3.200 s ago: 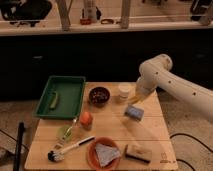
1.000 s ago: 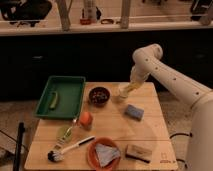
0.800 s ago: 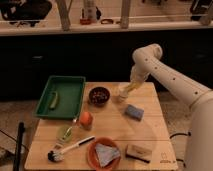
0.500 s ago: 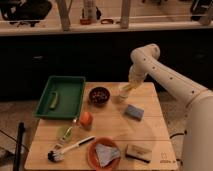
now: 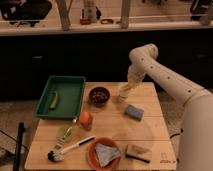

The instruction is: Place banana in paper cup

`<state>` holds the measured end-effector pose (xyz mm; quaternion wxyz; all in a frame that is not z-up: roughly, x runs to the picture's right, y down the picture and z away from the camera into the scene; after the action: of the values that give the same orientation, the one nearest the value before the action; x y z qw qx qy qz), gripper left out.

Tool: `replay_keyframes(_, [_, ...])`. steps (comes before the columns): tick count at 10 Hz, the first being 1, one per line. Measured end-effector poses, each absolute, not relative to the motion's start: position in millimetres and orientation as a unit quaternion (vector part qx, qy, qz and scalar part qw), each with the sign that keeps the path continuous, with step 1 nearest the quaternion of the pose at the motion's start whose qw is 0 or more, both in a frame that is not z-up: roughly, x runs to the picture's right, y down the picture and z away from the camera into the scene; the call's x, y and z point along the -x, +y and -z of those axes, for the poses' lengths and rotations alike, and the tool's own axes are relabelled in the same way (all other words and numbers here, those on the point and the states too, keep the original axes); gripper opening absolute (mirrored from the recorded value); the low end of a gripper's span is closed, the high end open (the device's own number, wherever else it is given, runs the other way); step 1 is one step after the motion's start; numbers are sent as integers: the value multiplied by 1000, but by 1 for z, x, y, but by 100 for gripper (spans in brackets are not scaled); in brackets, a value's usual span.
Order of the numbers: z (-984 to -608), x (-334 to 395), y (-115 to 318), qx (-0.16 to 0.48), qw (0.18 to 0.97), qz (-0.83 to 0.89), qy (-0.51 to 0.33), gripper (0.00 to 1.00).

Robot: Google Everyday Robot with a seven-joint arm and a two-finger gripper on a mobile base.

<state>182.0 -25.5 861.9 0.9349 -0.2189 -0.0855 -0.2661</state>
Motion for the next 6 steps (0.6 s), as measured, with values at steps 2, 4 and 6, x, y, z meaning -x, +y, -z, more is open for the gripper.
replay_keyframes(2, [-862,-176,-27,216,933,270,-99,0])
replay_keyframes(4, [-861,-169,-30,215,930,271,-121,0])
replay_keyframes(6, [-862,-163,-31,214,928,273,-139,0])
